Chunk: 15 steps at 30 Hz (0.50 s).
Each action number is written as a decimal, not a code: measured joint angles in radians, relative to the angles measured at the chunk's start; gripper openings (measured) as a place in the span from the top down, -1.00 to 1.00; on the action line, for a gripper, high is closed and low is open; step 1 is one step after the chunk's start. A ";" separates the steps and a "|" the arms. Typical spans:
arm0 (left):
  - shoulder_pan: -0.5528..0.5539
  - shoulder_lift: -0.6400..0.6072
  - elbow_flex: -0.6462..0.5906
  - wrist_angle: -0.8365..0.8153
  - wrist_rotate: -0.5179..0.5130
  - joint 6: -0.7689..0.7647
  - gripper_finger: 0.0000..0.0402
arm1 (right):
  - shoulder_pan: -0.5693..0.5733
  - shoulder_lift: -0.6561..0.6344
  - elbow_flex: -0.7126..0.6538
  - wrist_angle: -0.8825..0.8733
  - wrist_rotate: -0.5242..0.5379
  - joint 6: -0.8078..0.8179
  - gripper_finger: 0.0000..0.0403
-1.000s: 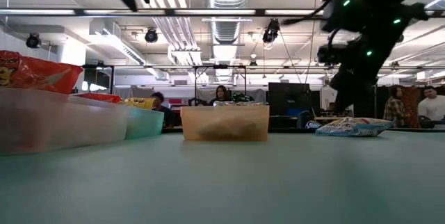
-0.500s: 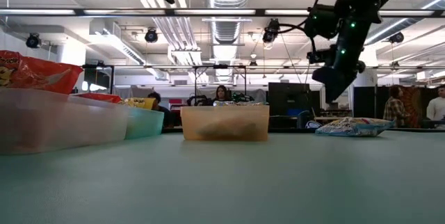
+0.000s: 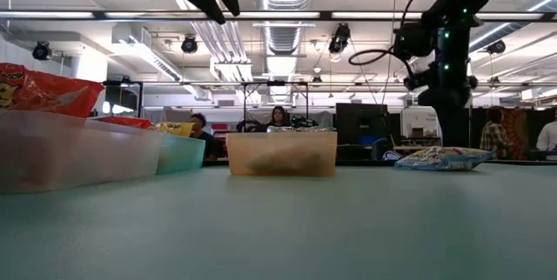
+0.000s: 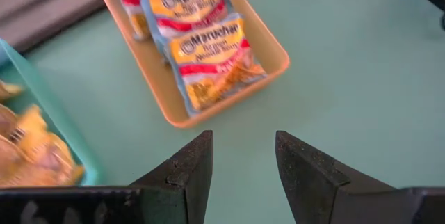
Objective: Sort Maruchan noodles
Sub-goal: Put the blue noodle pack into the orange bin
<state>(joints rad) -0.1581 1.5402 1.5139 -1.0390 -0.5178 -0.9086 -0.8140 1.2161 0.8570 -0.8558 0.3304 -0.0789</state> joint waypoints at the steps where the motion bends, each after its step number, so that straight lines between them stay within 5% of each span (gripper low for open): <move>1: 0.003 0.000 0.000 0.000 -0.015 0.015 0.31 | -0.005 0.005 -0.008 0.003 -0.013 0.014 0.27; 15: 0.058 -0.003 0.000 -0.001 -0.035 0.164 0.31 | -0.016 0.178 -0.026 0.095 -0.039 0.090 0.27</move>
<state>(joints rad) -0.0998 1.5375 1.5139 -1.0397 -0.5529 -0.7443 -0.8299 1.3946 0.8314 -0.7612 0.2911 0.0116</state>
